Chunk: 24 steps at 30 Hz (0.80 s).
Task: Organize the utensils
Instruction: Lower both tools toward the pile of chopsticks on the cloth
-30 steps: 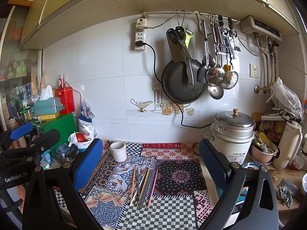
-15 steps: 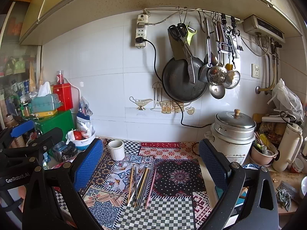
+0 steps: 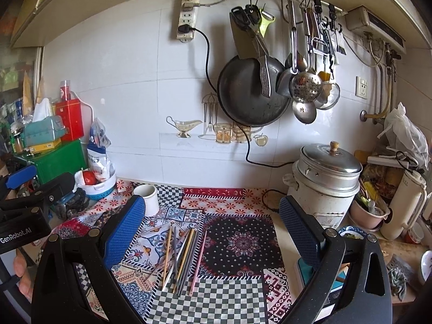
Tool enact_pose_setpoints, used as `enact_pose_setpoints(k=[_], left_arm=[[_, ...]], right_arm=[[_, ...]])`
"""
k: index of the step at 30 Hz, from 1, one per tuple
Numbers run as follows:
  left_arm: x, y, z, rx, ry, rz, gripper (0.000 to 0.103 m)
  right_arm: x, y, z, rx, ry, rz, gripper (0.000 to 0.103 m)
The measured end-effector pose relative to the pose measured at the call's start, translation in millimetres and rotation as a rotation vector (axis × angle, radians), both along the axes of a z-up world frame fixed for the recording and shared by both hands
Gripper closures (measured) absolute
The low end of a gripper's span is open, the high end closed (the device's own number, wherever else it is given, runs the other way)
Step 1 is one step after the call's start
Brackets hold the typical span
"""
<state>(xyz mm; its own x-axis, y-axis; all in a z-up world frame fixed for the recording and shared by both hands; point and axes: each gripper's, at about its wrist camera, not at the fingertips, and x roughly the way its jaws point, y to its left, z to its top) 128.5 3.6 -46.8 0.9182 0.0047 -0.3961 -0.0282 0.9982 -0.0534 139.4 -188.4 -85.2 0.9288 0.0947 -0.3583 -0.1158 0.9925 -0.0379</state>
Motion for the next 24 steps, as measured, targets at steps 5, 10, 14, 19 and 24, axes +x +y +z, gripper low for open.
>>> enact_pose_setpoints(k=[5, 10, 14, 19, 24], left_arm=[[51, 13, -43, -0.033, 0.157, -0.018, 0.0], [103, 21, -94, -0.045, 0.312, 0.005, 0.0], [141, 24, -135, -0.047, 0.446, 0.013, 0.0], [181, 21, -185, -0.039, 0.58, 0.023, 0.001], [212, 22, -229, -0.143, 0.736, -0.002, 0.021]], right_arm=[[49, -1, -36, -0.048, 0.136, -0.021, 0.004], [102, -7, -80, -0.075, 0.301, -0.031, 0.004], [138, -11, -118, -0.097, 0.452, -0.018, 0.004], [177, -14, -167, -0.089, 0.628, 0.019, 0.005], [202, -15, -203, -0.038, 0.761, 0.058, 0.011]])
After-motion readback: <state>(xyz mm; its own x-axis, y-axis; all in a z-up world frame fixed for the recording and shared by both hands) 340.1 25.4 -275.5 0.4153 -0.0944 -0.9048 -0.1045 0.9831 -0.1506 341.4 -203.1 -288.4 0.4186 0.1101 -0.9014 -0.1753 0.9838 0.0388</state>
